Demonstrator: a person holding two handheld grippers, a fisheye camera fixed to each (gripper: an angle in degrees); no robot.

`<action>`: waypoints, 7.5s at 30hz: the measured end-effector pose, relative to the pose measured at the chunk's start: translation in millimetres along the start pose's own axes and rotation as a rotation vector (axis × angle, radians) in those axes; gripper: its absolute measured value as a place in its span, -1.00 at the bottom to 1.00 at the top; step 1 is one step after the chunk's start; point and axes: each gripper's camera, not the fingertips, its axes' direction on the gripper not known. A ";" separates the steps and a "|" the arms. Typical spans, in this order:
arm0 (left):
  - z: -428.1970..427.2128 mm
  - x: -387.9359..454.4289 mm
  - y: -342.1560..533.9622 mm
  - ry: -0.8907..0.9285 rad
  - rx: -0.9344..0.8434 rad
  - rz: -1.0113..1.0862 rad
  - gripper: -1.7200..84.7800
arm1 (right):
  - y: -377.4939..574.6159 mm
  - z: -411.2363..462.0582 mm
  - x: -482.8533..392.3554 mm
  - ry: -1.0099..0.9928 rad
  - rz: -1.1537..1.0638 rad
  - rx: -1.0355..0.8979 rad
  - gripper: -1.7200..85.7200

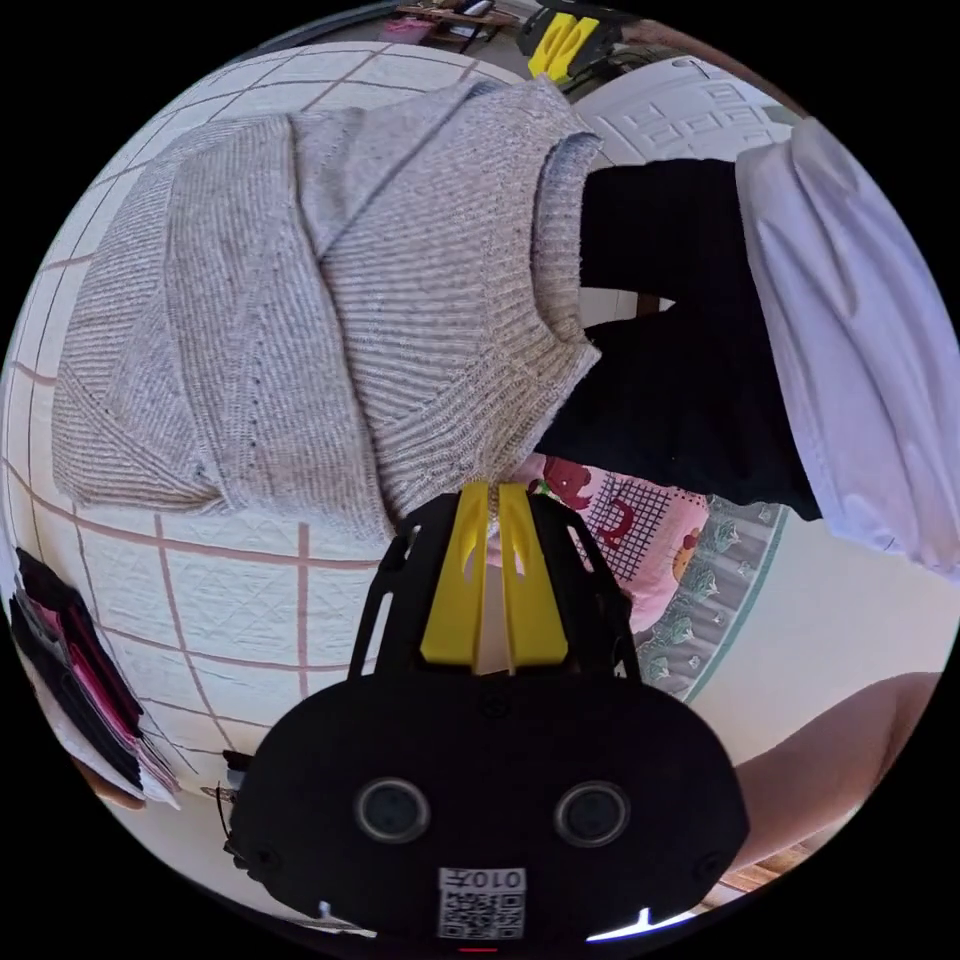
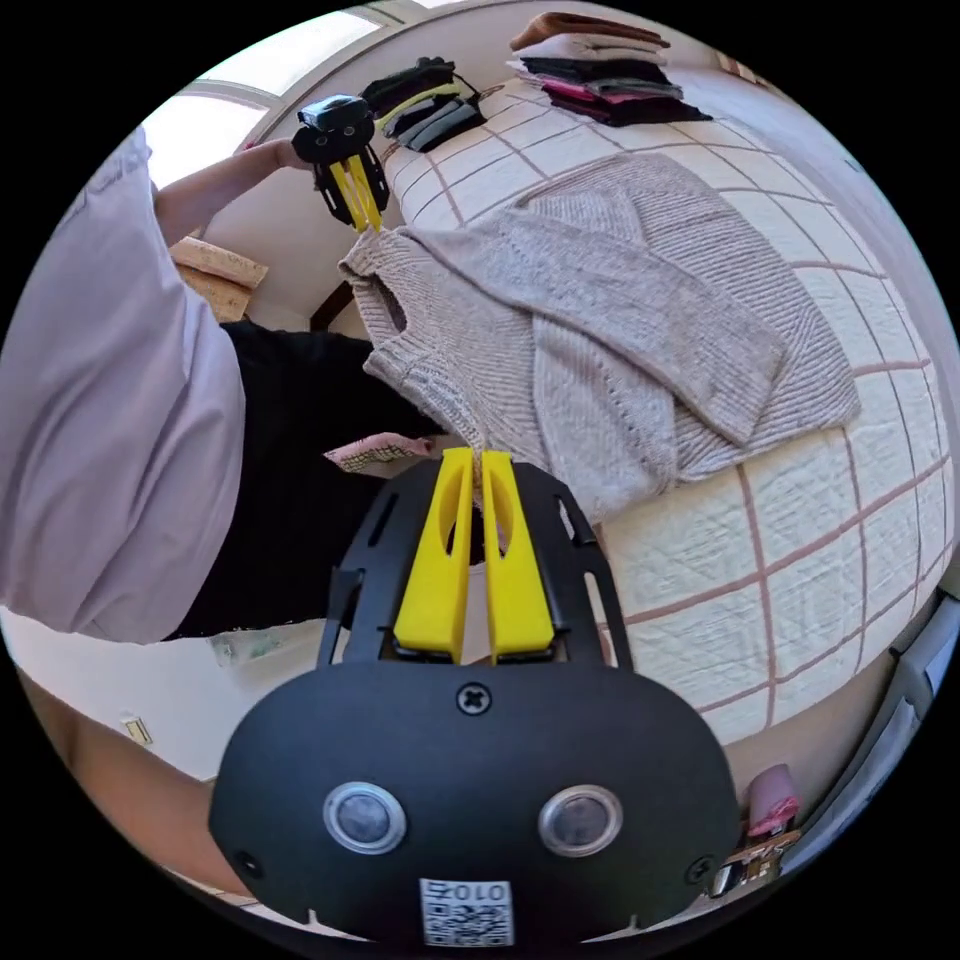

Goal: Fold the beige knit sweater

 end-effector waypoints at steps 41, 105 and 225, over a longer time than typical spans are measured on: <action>-56.0 -303.2 48.4 -0.249 0.736 -0.955 -0.74 | -44.8 -250.5 207.4 0.239 0.536 0.570 -0.78; 339.3 33.8 -354.3 -0.815 0.517 -0.427 -0.89 | 78.8 -249.1 319.7 -0.895 0.871 0.690 -0.32; 202.0 -121.4 218.8 0.826 1.026 -1.191 -0.64 | 185.5 -212.9 187.8 -0.752 1.158 0.741 -0.78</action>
